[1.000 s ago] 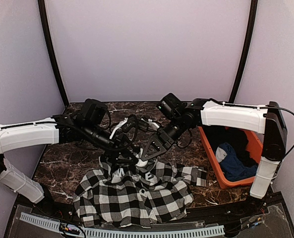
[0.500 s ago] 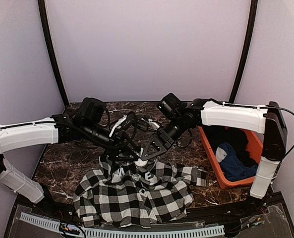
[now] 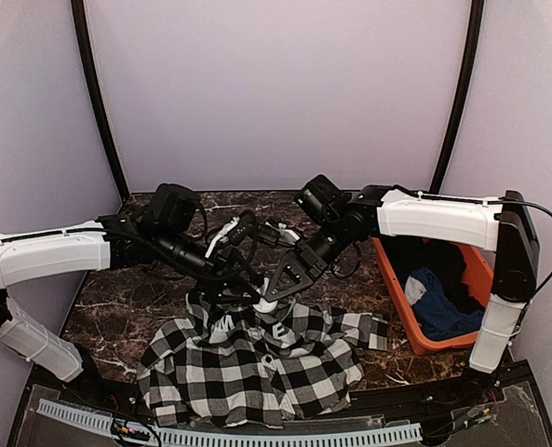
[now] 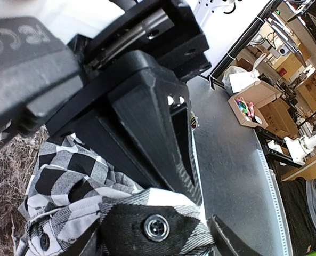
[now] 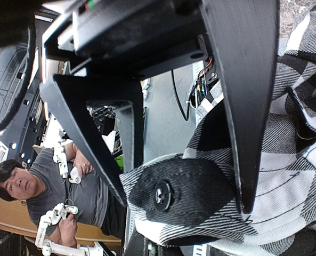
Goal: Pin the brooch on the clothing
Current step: Pin the brooch to the flattened clothing.
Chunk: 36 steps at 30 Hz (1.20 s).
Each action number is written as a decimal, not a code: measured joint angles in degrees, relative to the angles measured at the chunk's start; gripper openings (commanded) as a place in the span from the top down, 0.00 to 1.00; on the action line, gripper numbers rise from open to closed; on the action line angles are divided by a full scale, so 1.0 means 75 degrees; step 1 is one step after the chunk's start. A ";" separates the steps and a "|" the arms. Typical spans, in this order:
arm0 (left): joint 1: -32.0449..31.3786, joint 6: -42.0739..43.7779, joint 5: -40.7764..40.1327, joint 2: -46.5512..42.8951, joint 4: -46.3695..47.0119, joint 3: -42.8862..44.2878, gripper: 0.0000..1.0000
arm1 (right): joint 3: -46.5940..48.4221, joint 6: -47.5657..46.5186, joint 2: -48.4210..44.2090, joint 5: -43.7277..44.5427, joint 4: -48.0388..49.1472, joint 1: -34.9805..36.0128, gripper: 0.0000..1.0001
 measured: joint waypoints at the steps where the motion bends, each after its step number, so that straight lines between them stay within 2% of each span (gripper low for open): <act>1: -0.0026 0.0012 -0.0029 0.0012 -0.0041 0.0000 0.39 | 0.0000 0.0003 0.0000 -0.0003 0.0000 0.0000 1.00; 23: -0.0082 0.0178 -0.0367 0.0140 -0.0460 0.0251 0.40 | 0.0000 0.0035 0.0000 0.0052 -0.0029 -0.0012 1.00; 36: -0.0332 0.0565 -0.0842 0.0347 -0.1070 0.0641 0.45 | 0.0000 0.0067 0.0000 0.0163 -0.0271 -0.0023 1.00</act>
